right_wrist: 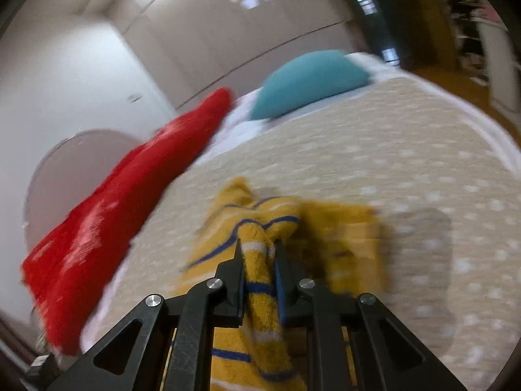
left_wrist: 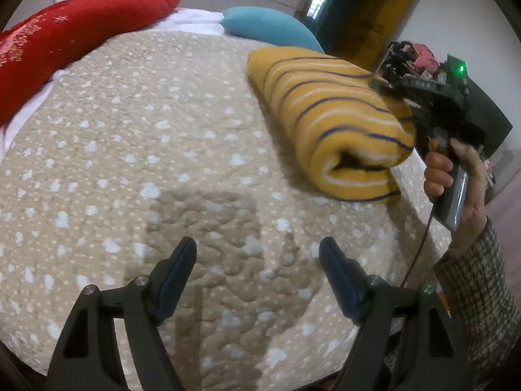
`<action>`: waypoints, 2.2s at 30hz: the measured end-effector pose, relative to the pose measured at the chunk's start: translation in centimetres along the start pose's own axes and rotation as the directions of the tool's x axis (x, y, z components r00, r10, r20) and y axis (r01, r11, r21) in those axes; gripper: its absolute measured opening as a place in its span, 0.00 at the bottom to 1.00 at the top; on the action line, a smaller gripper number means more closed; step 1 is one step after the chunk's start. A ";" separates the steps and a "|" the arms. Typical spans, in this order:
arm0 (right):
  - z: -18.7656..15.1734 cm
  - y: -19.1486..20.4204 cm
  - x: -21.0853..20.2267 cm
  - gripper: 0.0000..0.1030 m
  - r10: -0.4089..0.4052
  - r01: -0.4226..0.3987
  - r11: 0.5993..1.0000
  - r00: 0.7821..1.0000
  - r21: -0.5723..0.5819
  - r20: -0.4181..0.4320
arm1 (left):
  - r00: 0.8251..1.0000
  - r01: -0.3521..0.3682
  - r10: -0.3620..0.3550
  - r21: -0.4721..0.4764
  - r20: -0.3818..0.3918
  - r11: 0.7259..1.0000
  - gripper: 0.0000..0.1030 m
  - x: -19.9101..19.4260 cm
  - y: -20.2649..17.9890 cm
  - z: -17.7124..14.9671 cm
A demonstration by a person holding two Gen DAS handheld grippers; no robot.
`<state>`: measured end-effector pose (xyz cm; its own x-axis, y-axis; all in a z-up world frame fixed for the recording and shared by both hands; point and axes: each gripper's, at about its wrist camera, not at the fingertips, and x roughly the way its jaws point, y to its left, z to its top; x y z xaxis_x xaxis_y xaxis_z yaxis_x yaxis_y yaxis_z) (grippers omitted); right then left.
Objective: Fold small clothes
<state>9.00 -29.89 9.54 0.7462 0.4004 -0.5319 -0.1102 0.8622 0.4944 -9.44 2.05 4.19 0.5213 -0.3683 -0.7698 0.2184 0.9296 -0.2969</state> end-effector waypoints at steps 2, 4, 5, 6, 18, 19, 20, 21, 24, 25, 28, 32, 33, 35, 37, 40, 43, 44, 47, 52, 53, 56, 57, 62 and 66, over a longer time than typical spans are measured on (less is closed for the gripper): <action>-1.0 -2.4 -0.1 0.14 -0.068 0.067 0.997 0.998 0.045 0.002 | 1.000 0.007 -0.006 0.012 -0.026 1.000 0.74 0.9 -0.7 -0.3; -2.5 -4.1 0.4 0.15 -0.096 0.098 0.993 0.995 0.062 -0.042 | 0.999 0.012 -0.011 0.019 -0.052 1.000 0.74 1.6 -1.3 -0.5; -3.6 -4.6 1.0 0.15 -0.081 0.086 0.995 0.993 0.060 -0.082 | 0.998 0.013 -0.012 0.019 -0.059 1.000 0.74 1.9 -1.3 -0.5; -4.7 -4.5 1.4 0.15 -0.068 0.072 0.997 0.992 0.039 -0.109 | 0.998 0.013 -0.012 0.020 -0.064 1.000 0.74 2.0 -1.4 -0.5; 1.2 -3.5 -0.3 0.39 0.074 -0.074 0.997 0.996 0.012 -0.054 | 0.998 -0.012 0.015 0.043 -0.062 0.999 0.74 2.2 -2.4 -0.3; 1.7 -3.2 0.7 0.39 0.064 -0.063 0.998 0.995 0.008 -0.072 | 0.998 -0.012 0.014 0.039 -0.066 0.999 0.74 2.3 -2.3 -0.3; 2.5 -2.9 2.1 0.39 0.057 -0.057 0.998 0.993 0.001 -0.100 | 0.998 -0.013 0.015 0.036 -0.067 0.999 0.74 2.3 -2.2 -0.3; 3.1 -2.7 3.4 0.39 0.062 -0.063 0.998 0.990 -0.002 -0.125 | 0.997 -0.015 0.017 0.030 -0.069 0.999 0.74 2.4 -2.1 -0.3; 4.3 -2.2 8.1 0.39 0.083 -0.079 0.997 0.977 0.024 -0.197 | 0.998 -0.014 0.015 0.017 -0.069 1.000 0.74 2.3 -1.8 -0.2; 4.4 -2.2 9.2 0.39 0.089 -0.084 0.996 0.973 0.029 -0.214 | 0.998 -0.015 0.016 0.015 -0.067 1.000 0.74 2.2 -1.7 -0.2; 3.6 -1.3 13.8 0.41 0.091 -0.084 0.996 0.939 0.033 -0.332 | 0.997 -0.019 0.019 0.011 -0.071 1.000 0.74 2.2 -1.3 -0.3; 2.1 1.7 15.2 0.10 0.064 -0.108 0.989 0.925 -0.098 -0.374 | 0.997 -0.011 0.010 -0.017 -0.077 1.000 0.74 2.8 -0.4 -0.1; 2.2 2.2 14.4 0.07 0.044 -0.091 0.988 0.939 -0.124 -0.341 | 0.997 -0.010 0.008 -0.022 -0.076 1.000 0.74 2.9 -0.2 -0.1; 3.0 3.1 11.2 0.06 0.009 -0.043 0.986 0.978 -0.162 -0.206 | 0.998 -0.010 0.009 -0.022 -0.068 1.000 0.74 2.9 -0.2 0.1; 3.6 4.8 7.1 0.05 -0.109 0.104 0.959 0.994 -0.264 -0.005 | 0.998 -0.007 0.006 -0.024 -0.061 1.000 0.74 3.1 -0.1 0.4; 1.9 7.5 4.3 0.04 -0.310 0.383 0.824 0.922 -0.417 0.234 | 0.998 -0.007 0.005 -0.029 -0.058 1.000 0.74 3.5 0.0 0.8; 1.3 5.2 6.1 0.04 -0.341 0.355 0.835 0.933 -0.420 0.111 | 0.999 -0.002 0.000 -0.028 -0.053 1.000 0.74 3.7 0.0 1.2; 1.8 3.0 5.6 0.04 -0.302 0.308 0.894 0.951 -0.325 0.072 | 0.999 0.002 -0.003 -0.029 -0.053 1.000 0.74 3.6 0.0 1.2; 3.0 -3.0 4.1 0.09 -0.131 0.131 0.991 0.991 -0.026 0.005 | 0.998 0.001 -0.003 -0.033 -0.057 0.999 0.74 3.6 0.1 1.2; 2.8 -5.8 4.6 0.31 -0.007 0.014 0.995 0.998 0.102 -0.068 | 0.999 0.001 -0.004 -0.052 -0.050 0.999 0.74 3.5 0.5 1.4; 2.5 -5.7 5.2 0.36 0.033 -0.022 0.993 0.995 0.112 -0.092 | 0.999 0.002 -0.005 -0.053 -0.051 0.999 0.74 3.6 0.5 1.4; 1.5 -5.6 7.7 0.49 0.061 -0.040 0.992 0.982 0.122 -0.177 | 0.998 0.001 -0.004 -0.047 -0.058 0.999 0.74 3.6 0.2 1.4; 1.1 -5.4 8.8 0.43 0.069 -0.044 0.992 0.976 0.121 -0.209 | 0.998 0.000 -0.003 -0.044 -0.061 0.999 0.74 3.6 0.0 1.5; 1.9 -3.6 7.1 0.10 0.097 -0.090 0.994 0.987 0.056 -0.129 | 0.999 0.000 -0.001 -0.034 -0.043 0.999 0.74 3.0 -0.3 1.8; 3.7 -3.2 3.4 0.08 -0.132 0.134 0.990 0.991 -0.040 0.036 | 0.999 0.002 -0.003 -0.036 -0.033 0.999 0.74 3.1 -0.4 2.2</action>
<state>14.29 -32.45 8.71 0.7771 0.2713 -0.5679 -0.0356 0.9198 0.3908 -6.05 0.54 3.15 0.4932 -0.3709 -0.7869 0.1901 0.9287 -0.3185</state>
